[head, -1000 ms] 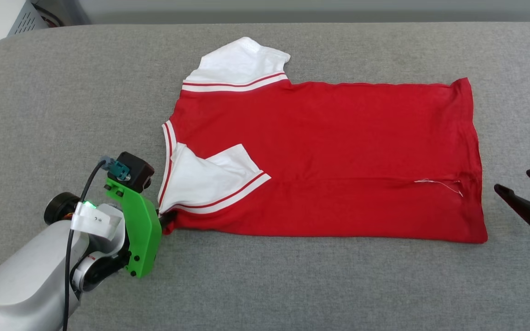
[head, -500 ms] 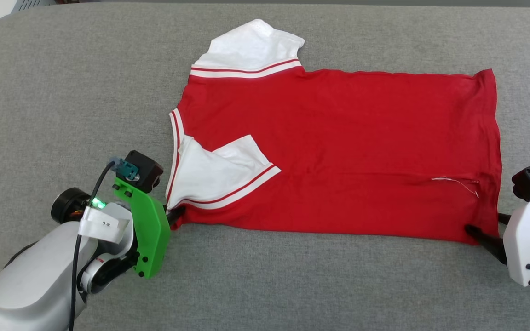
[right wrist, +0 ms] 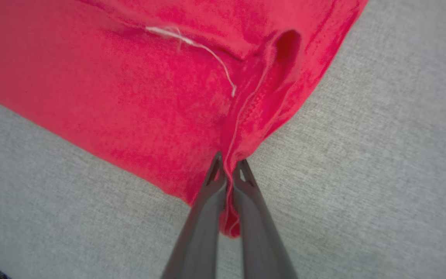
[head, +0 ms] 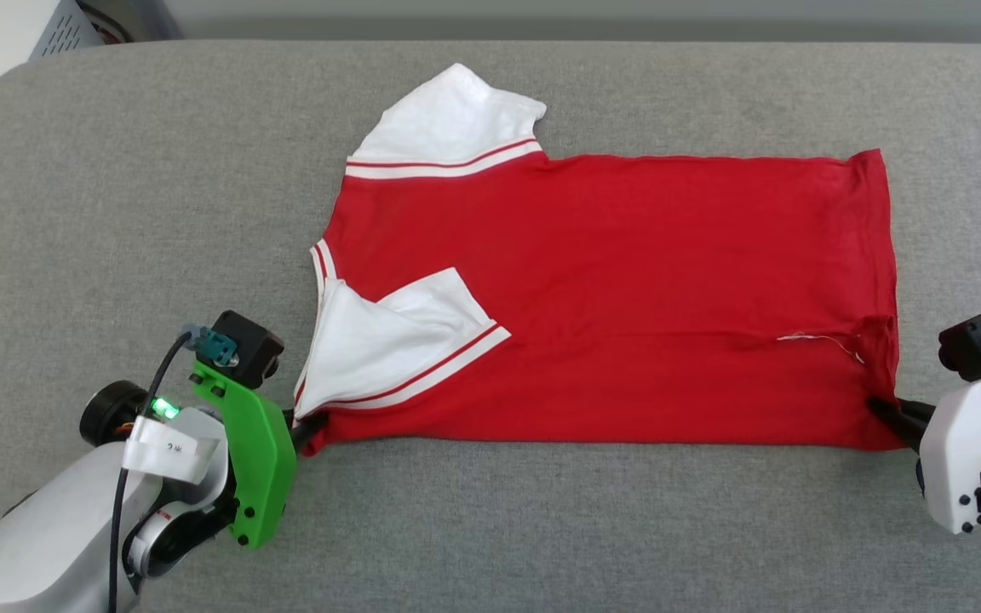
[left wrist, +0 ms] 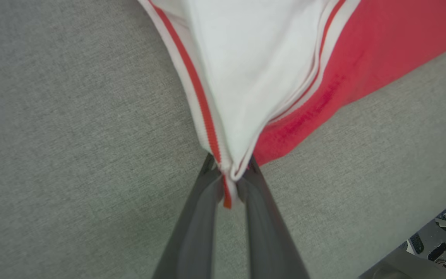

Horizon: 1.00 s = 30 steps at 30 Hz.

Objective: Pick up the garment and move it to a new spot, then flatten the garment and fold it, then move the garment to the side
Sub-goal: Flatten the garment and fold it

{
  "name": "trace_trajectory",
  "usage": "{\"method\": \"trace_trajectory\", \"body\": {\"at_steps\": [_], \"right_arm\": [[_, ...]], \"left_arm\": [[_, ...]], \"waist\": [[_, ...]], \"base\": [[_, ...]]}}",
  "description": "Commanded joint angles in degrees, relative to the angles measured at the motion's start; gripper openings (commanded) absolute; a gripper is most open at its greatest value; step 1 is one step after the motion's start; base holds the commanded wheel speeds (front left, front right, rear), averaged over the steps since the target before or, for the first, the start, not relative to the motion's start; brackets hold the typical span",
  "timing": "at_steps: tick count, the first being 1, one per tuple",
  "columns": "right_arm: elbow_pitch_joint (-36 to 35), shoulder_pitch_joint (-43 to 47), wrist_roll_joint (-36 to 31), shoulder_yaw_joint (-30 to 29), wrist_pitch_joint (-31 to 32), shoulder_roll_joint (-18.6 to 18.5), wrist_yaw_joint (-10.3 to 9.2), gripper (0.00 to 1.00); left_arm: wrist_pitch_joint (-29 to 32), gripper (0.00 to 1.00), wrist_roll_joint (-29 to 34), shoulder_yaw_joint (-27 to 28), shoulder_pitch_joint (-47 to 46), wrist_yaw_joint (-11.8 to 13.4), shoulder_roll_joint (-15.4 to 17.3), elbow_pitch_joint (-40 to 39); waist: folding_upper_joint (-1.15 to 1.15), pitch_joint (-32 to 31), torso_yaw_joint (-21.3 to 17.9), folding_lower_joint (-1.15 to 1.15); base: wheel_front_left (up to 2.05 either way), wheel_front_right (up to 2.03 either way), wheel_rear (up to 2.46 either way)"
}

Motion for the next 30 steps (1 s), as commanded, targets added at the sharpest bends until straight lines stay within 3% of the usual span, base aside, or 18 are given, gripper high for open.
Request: {"method": "trace_trajectory", "body": {"at_steps": [1, 11, 15, 23, 30], "right_arm": [[-0.6, 0.6, 0.3, -0.5, -0.7, -0.9, -0.04, 0.0], [-9.6, 11.4, 1.3, -8.1, -0.6, -4.7, -0.04, 0.0], [-11.6, 15.9, 1.4, -11.3, 0.6, -4.8, -0.04, 0.0], [-12.4, 20.9, 1.1, -15.1, 3.0, -1.9, -0.04, 0.0], [-6.8, 19.2, -0.6, -13.2, 1.5, 2.7, -0.04, 0.0]], "left_arm": [[-0.1, 0.0, -0.4, 0.4, 1.1, 0.5, 1.1, -0.7], [0.4, 0.0, -3.6, 0.9, 8.5, 4.3, 6.3, -9.7], [0.0, 0.0, -4.5, 0.7, 10.8, 5.5, 6.7, -10.7], [-1.1, 0.0, -4.9, 0.0, 12.9, 6.1, 5.8, -8.6], [-2.0, 0.0, -5.0, -0.4, 12.2, 5.4, 3.2, -2.8]], "waist": [[0.0, -2.0, -0.3, 0.0], [0.0, -5.3, -0.3, 0.0], [0.0, -5.2, -0.5, 0.0], [0.0, -3.3, -0.7, 0.0], [0.0, -1.6, -0.7, 0.0]], "base": [[0.0, 0.0, 0.0], [0.0, 0.0, 0.0], [0.0, 0.0, 0.0], [0.0, 0.0, 0.0], [0.0, 0.0, 0.0]]}}
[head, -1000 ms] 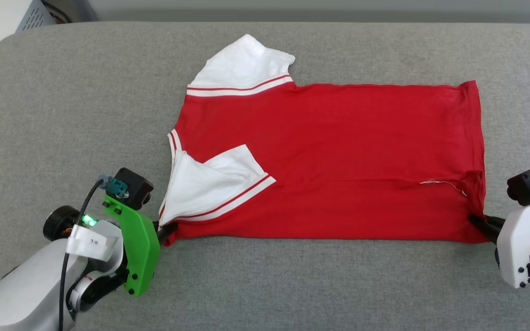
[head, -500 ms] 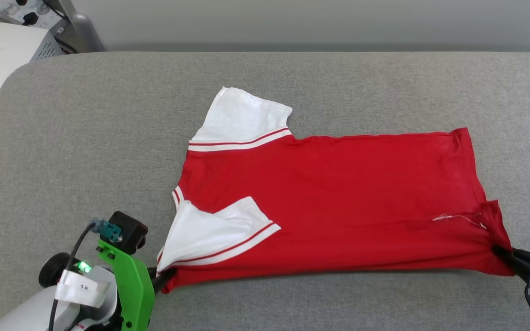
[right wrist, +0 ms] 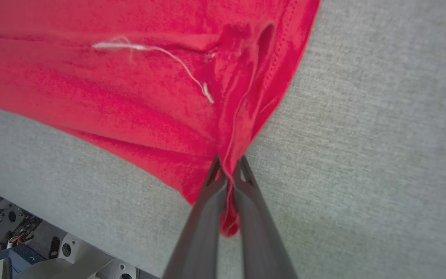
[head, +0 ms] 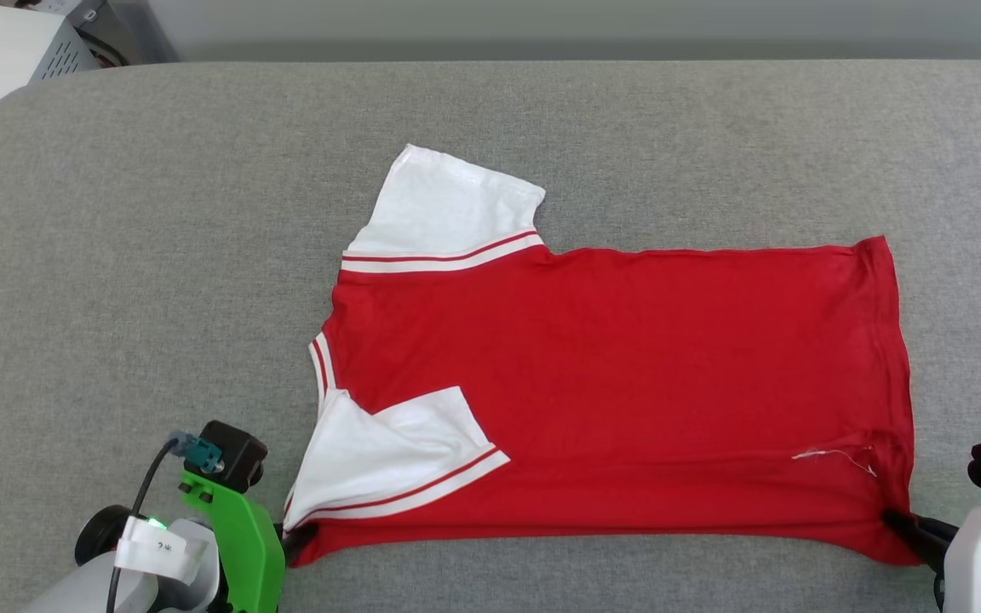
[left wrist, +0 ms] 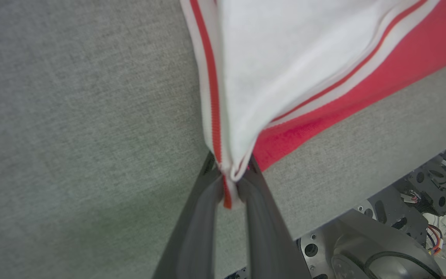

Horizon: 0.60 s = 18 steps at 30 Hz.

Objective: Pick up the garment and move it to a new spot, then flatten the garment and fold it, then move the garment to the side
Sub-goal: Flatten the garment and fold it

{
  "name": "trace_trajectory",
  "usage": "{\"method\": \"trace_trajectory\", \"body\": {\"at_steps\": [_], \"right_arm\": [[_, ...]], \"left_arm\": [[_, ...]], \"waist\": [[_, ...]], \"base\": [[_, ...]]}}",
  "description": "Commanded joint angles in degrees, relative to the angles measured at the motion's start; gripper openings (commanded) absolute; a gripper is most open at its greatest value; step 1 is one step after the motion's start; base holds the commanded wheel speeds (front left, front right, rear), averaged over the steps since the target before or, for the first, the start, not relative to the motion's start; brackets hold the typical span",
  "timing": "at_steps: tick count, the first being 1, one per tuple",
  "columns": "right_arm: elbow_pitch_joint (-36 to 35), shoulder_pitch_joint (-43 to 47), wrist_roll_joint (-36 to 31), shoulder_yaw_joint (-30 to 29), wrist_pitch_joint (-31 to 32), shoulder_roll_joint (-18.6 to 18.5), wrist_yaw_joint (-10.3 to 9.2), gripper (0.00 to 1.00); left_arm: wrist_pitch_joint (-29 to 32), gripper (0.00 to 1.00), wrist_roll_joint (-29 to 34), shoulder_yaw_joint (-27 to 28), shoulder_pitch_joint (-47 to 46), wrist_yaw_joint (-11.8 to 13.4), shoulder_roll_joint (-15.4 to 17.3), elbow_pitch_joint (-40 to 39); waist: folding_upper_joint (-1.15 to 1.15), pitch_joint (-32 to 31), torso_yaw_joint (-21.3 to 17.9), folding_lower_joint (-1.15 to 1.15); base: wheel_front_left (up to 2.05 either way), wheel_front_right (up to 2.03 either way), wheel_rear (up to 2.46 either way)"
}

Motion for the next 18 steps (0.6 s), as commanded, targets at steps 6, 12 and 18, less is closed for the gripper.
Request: {"method": "trace_trajectory", "body": {"at_steps": [6, 12, 18], "right_arm": [[4.0, -2.6, -2.9, 0.4, -7.9, 2.2, -0.1, 1.0], [2.0, -2.4, -8.0, -5.4, -16.2, 4.5, -0.1, 1.0], [-4.7, -4.0, -17.3, -13.9, -24.0, 11.6, -0.1, 1.0]], "left_arm": [[-3.0, 1.0, 2.1, 0.3, -0.6, 0.3, 0.2, 2.6], [-5.5, 1.0, 3.9, 2.3, -1.8, 1.8, 2.7, -2.9], [-10.0, 1.0, 8.1, 6.8, -7.5, 4.8, 3.9, -7.7]], "waist": [[0.0, -1.5, 0.3, 0.0], [0.0, -3.2, 0.4, 0.0], [0.0, -2.6, -1.0, 0.0]], "base": [[0.0, 0.0, 0.0], [0.0, 0.0, 0.0], [0.0, 0.0, 0.0]]}}
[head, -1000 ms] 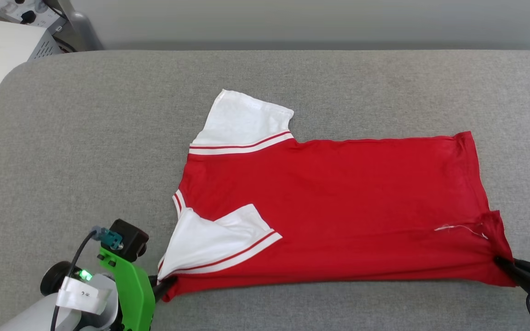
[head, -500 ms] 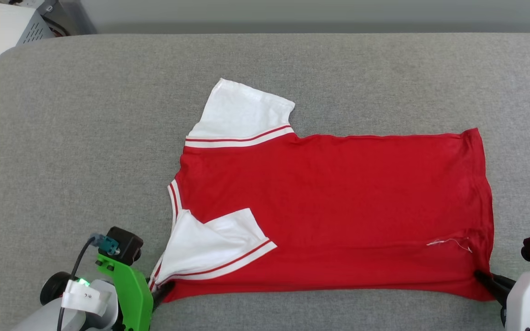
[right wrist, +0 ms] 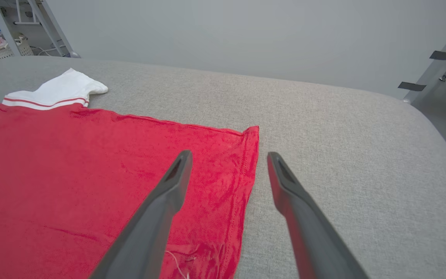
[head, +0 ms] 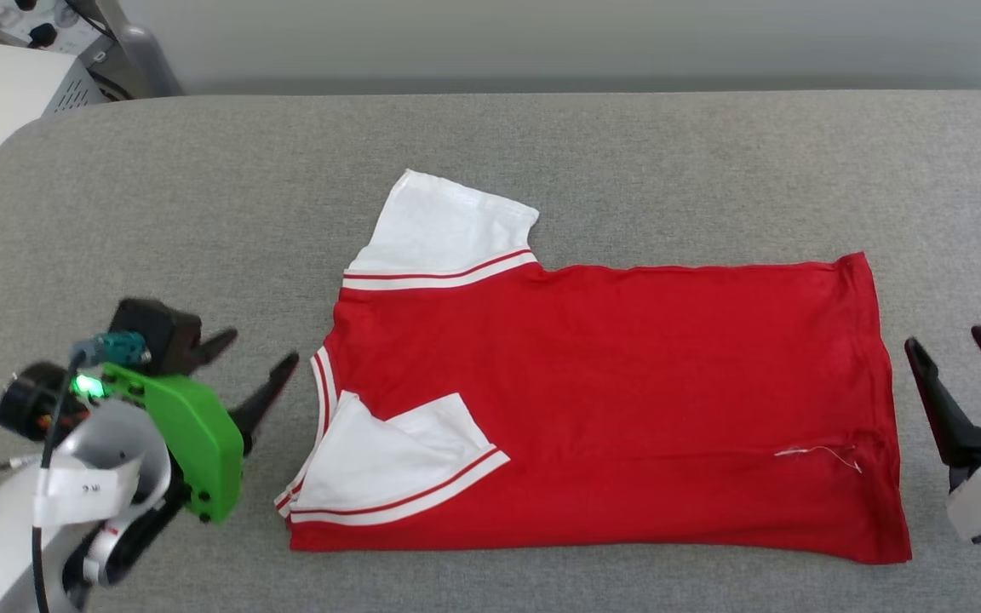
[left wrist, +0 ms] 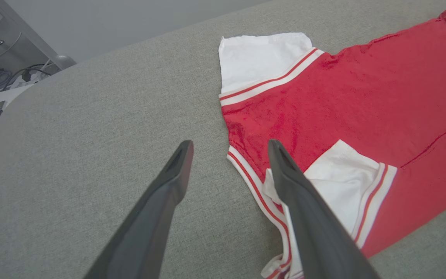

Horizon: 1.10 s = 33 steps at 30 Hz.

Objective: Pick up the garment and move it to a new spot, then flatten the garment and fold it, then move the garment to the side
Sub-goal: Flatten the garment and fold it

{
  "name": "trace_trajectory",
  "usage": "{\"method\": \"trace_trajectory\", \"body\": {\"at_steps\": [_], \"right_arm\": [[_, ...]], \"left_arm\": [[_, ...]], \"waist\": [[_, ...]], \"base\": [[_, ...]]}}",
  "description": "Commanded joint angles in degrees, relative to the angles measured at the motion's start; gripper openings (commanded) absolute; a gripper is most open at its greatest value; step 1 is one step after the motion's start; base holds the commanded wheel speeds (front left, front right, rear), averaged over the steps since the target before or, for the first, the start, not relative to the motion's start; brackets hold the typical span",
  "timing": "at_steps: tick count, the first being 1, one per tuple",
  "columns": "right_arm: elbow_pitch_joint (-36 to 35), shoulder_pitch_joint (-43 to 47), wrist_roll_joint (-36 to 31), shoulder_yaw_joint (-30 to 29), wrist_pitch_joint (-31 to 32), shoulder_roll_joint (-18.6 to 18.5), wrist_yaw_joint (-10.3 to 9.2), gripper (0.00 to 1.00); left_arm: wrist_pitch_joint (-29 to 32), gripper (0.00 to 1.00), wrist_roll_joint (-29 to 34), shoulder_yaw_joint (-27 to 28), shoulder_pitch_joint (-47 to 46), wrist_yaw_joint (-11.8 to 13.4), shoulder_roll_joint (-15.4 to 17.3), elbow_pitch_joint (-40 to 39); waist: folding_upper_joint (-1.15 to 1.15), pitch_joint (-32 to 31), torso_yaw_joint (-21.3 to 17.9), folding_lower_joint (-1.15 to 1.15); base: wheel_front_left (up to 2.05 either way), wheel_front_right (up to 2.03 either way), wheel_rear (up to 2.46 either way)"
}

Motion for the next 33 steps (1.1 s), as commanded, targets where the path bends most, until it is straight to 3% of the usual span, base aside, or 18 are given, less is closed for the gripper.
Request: {"method": "trace_trajectory", "body": {"at_steps": [1, 5, 11, 20, 28, 33], "right_arm": [[-1.4, -1.4, -2.0, -0.9, -1.5, 1.6, -0.05, 1.0], [-5.4, -3.0, -6.8, -3.2, -5.1, 5.9, -0.05, 1.0], [-10.0, -5.3, -11.0, -3.6, -9.0, 10.0, -0.05, 1.0], [-13.2, -9.1, -11.8, -1.2, -10.4, 11.4, -0.05, 1.0], [-13.2, -12.0, -11.5, 0.5, -11.1, 11.5, -0.05, 1.0], [-12.3, -13.8, -11.4, 1.4, -12.0, 11.5, -0.05, 1.0]], "left_arm": [[-1.4, 1.0, 2.3, 1.0, -2.5, 1.0, 0.2, 0.1], [-4.3, 1.0, 5.0, 2.9, -8.5, 1.5, -2.1, 1.8], [-3.0, 1.0, 5.7, 3.5, -19.0, -2.2, -5.7, 8.0], [13.4, 1.0, 2.0, 0.8, -36.4, -10.3, -9.7, 22.0], [28.1, 1.0, -0.9, -2.6, -46.4, -12.5, -12.4, 31.4], [31.0, 1.0, -0.4, -4.6, -49.2, -13.0, -13.7, 35.4]], "waist": [[0.0, 0.9, -0.8, 0.0], [0.0, 3.2, -2.3, 0.0], [0.0, 8.4, -4.7, 0.0], [0.0, 17.0, -8.6, 0.0], [0.0, 22.4, -11.1, 0.0], [0.0, 24.7, -11.9, 0.0]], "base": [[0.0, 0.0, 0.0], [0.0, 0.0, 0.0], [0.0, 0.0, 0.0], [0.0, 0.0, 0.0], [0.0, 0.0, 0.0], [0.0, 0.0, 0.0]]}}
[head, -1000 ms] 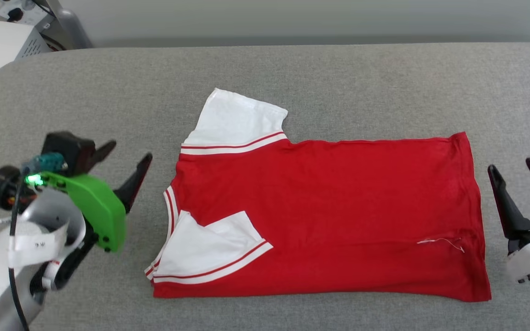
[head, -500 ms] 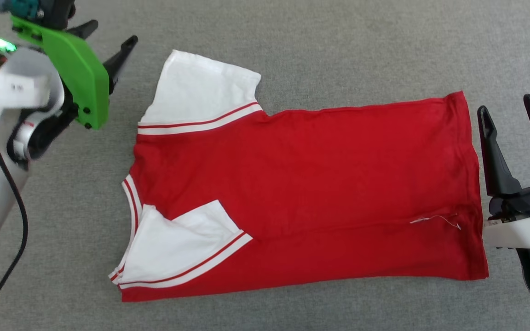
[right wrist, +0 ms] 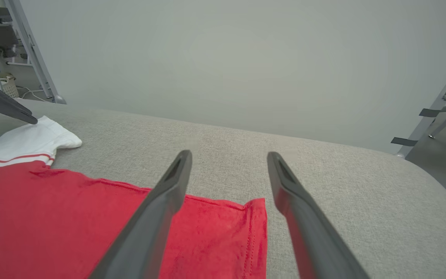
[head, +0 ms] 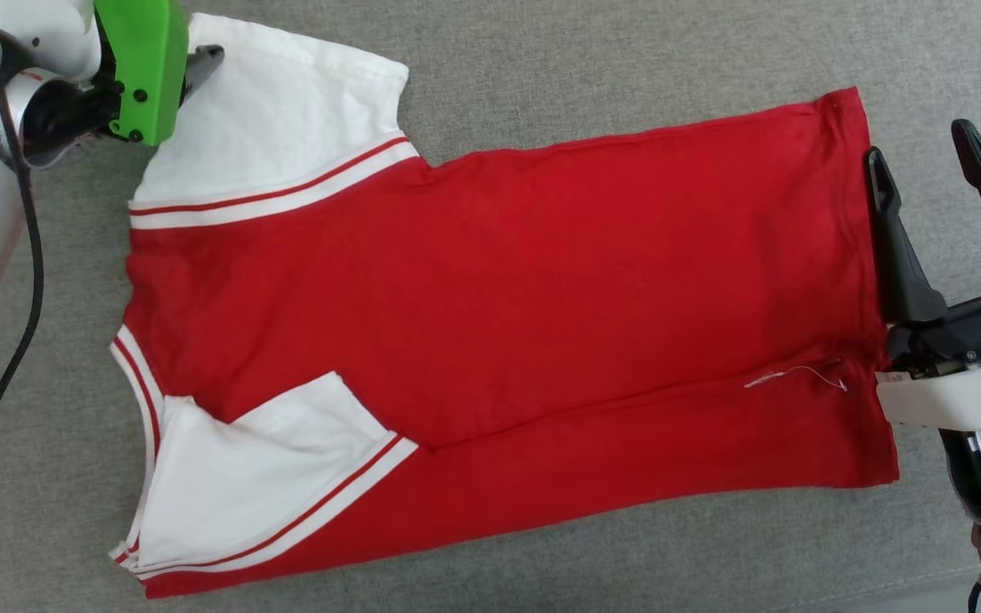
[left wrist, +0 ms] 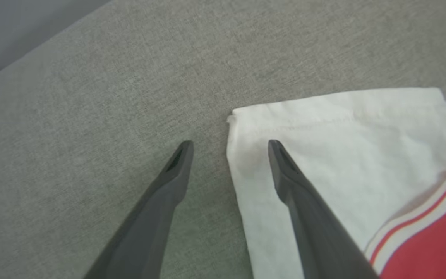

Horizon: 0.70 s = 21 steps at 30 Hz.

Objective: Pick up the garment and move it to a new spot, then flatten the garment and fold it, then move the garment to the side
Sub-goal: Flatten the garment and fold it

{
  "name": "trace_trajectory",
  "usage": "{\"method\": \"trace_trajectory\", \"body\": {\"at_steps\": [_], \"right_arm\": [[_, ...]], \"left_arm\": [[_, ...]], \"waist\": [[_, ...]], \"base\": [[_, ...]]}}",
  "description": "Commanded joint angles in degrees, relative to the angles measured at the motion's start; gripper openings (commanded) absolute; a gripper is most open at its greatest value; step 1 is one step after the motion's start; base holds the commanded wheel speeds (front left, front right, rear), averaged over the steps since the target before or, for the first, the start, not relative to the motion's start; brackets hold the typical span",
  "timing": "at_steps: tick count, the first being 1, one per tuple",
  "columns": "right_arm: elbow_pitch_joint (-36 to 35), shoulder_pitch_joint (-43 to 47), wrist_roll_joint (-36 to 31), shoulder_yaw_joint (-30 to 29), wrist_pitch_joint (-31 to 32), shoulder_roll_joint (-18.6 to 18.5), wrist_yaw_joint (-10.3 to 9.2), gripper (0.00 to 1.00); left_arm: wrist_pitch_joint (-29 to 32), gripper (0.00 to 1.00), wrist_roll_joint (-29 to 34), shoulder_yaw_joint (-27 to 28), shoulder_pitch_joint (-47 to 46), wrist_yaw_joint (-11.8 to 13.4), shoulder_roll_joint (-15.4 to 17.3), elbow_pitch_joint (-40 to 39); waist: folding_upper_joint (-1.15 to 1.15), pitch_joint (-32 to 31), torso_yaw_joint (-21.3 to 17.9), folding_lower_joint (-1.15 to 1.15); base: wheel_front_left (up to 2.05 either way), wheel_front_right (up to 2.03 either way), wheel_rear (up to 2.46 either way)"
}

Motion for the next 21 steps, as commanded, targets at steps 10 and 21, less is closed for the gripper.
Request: {"method": "trace_trajectory", "body": {"at_steps": [10, 21], "right_arm": [[2.5, -3.1, 0.9, 0.1, -1.5, -0.8, -0.04, 1.0], [3.5, -9.4, 4.0, -0.1, 6.1, -11.3, -0.04, 1.0]], "left_arm": [[3.2, 0.0, -1.3, -5.5, 1.3, -1.0, -0.3, 2.5], [-10.9, 0.0, -0.1, -8.0, 0.8, -1.0, 1.0, -2.4]], "waist": [[0.0, 2.2, -1.6, -0.01], [0.0, -3.5, 1.9, -0.01]], "base": [[0.0, 0.0, 0.0], [0.0, 0.0, 0.0]]}}
